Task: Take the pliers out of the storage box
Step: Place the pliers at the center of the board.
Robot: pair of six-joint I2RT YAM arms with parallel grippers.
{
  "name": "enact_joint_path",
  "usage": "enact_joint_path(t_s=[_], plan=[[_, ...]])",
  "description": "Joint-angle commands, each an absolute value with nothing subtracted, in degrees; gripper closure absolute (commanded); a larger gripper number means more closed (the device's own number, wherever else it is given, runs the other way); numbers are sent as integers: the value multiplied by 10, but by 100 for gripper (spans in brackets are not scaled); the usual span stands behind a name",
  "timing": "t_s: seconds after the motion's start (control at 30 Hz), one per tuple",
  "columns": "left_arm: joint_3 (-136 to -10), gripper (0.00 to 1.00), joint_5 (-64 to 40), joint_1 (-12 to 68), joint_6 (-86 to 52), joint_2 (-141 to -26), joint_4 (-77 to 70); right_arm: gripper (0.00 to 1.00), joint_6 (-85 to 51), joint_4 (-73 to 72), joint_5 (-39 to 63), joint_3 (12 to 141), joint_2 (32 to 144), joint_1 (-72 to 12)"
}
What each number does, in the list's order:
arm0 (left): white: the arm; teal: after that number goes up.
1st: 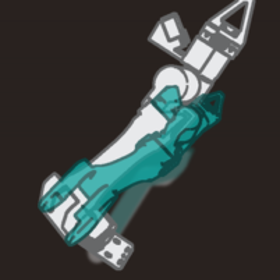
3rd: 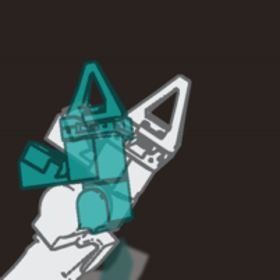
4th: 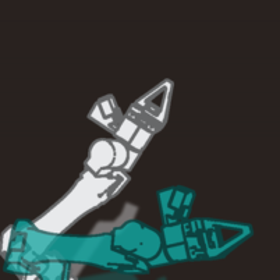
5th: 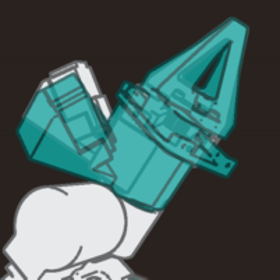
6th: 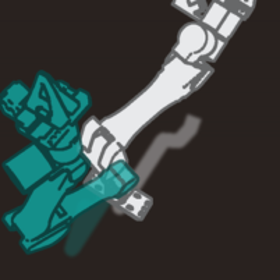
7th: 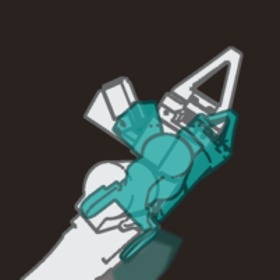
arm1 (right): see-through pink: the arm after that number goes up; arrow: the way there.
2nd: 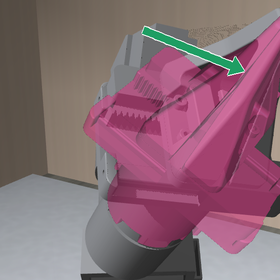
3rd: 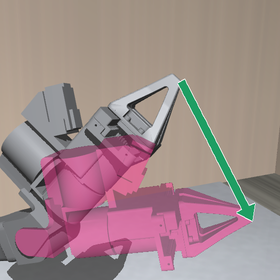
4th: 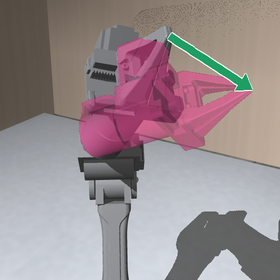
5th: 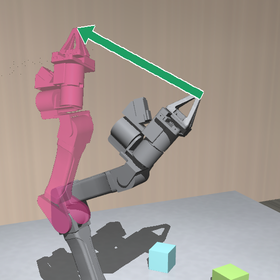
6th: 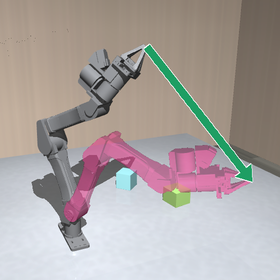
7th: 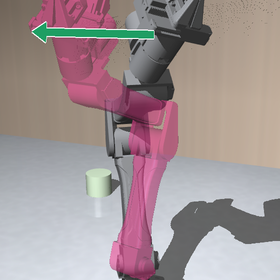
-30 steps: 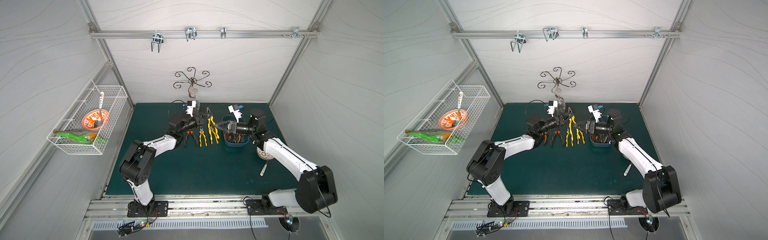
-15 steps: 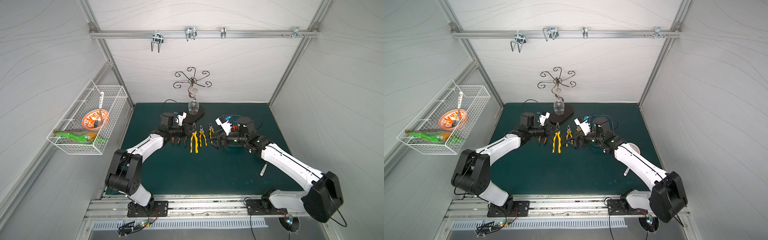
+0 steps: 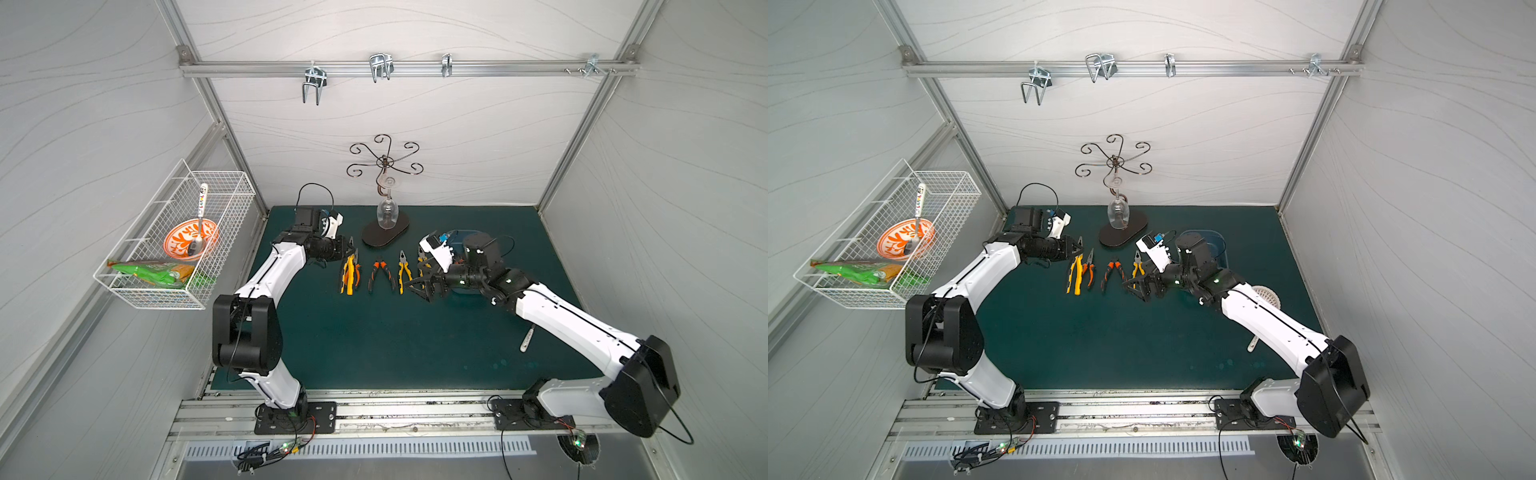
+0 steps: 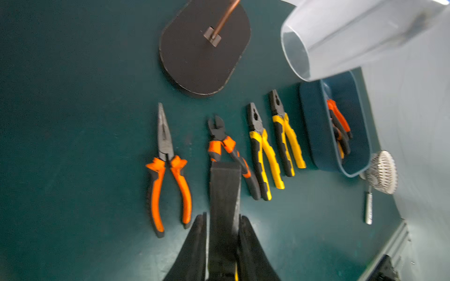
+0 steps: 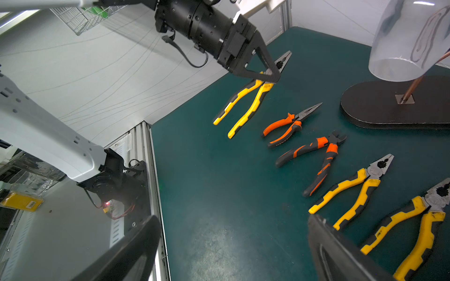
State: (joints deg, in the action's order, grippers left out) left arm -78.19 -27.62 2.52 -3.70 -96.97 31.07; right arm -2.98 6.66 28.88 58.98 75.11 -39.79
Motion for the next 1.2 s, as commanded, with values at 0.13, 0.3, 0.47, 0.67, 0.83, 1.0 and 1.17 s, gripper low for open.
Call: enact_joint_path(t_s=[0.13,0.3,0.47,0.67,0.83,1.0,1.17], plan=[[-822,100,-186,-5,56,-1005,310,1,-11,62,274,606,767,-411],[-853,100,-158,-23,65,-1047,338,1,8,45,231,610,783,-435],[-871,100,-154,-32,53,-1095,347,1,10,-5,196,603,797,-450],[-910,100,-173,-38,37,-1161,364,1,16,-12,190,617,822,-457],[-954,100,-225,-45,19,-1211,384,1,18,-1,190,623,831,-458],[-1020,100,-248,-52,1,-1261,430,1,14,-3,184,619,834,-459],[-1079,100,-246,-55,-1,-1308,475,1,16,1,175,620,835,-459]])
